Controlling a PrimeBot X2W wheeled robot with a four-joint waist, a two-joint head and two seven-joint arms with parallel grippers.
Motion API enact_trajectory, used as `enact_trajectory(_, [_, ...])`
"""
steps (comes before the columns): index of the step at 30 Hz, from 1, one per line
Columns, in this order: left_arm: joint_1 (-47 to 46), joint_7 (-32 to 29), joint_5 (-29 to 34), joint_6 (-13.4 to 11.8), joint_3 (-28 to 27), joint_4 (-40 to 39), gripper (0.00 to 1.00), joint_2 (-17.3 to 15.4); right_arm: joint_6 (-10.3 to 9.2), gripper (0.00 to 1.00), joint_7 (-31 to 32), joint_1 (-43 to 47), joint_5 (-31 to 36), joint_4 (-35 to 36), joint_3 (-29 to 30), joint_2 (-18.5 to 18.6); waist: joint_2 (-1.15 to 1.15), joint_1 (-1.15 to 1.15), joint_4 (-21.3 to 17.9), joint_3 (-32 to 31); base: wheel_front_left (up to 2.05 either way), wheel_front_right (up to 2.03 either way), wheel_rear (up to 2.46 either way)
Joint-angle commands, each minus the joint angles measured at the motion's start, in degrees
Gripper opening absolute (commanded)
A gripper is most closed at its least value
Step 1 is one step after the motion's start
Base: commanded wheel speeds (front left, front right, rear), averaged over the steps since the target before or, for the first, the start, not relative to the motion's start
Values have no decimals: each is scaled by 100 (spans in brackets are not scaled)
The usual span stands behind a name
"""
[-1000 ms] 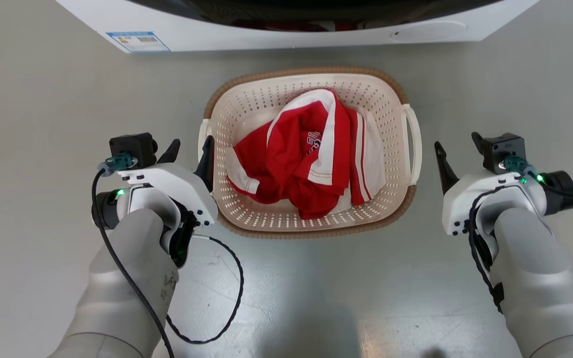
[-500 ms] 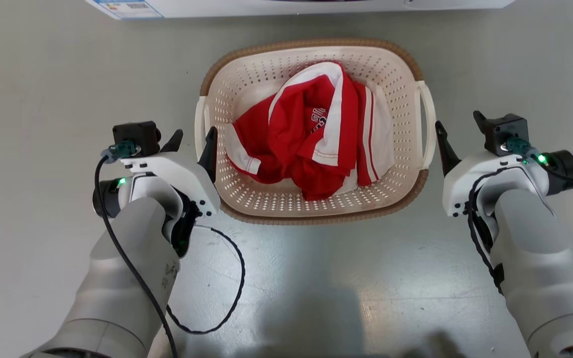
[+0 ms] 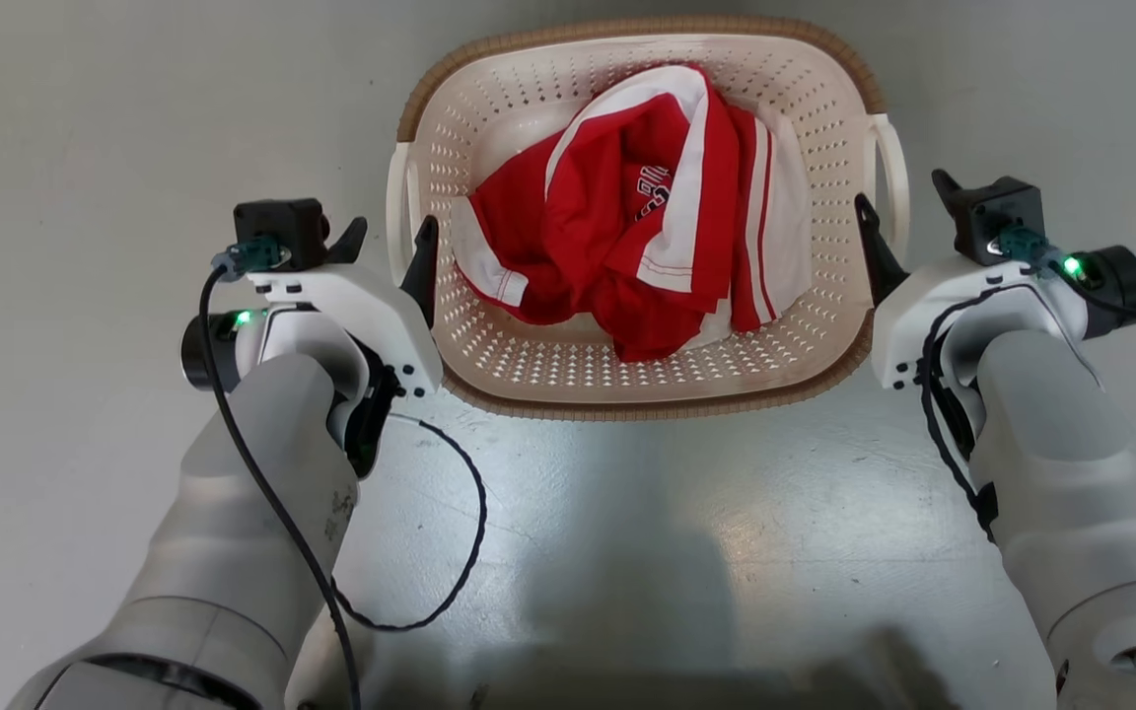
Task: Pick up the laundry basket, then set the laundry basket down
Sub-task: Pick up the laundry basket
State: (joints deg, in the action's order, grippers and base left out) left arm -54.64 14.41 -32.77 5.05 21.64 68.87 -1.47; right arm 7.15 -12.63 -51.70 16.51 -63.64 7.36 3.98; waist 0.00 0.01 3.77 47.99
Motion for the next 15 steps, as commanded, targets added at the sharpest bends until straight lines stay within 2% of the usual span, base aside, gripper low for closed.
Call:
enact_trajectory(1, [-47,58,-71,-53,-27,8,100,-141,34,100,-108,24,-52,17,-128,-110,0,0,22,71,0,0,0])
enact_trajectory(15, [-388,-1,-294,-89,394,222,100,-141,34,100,-20,-277,-249,-226,-254,-110,0,0,64,358,0,0,0])
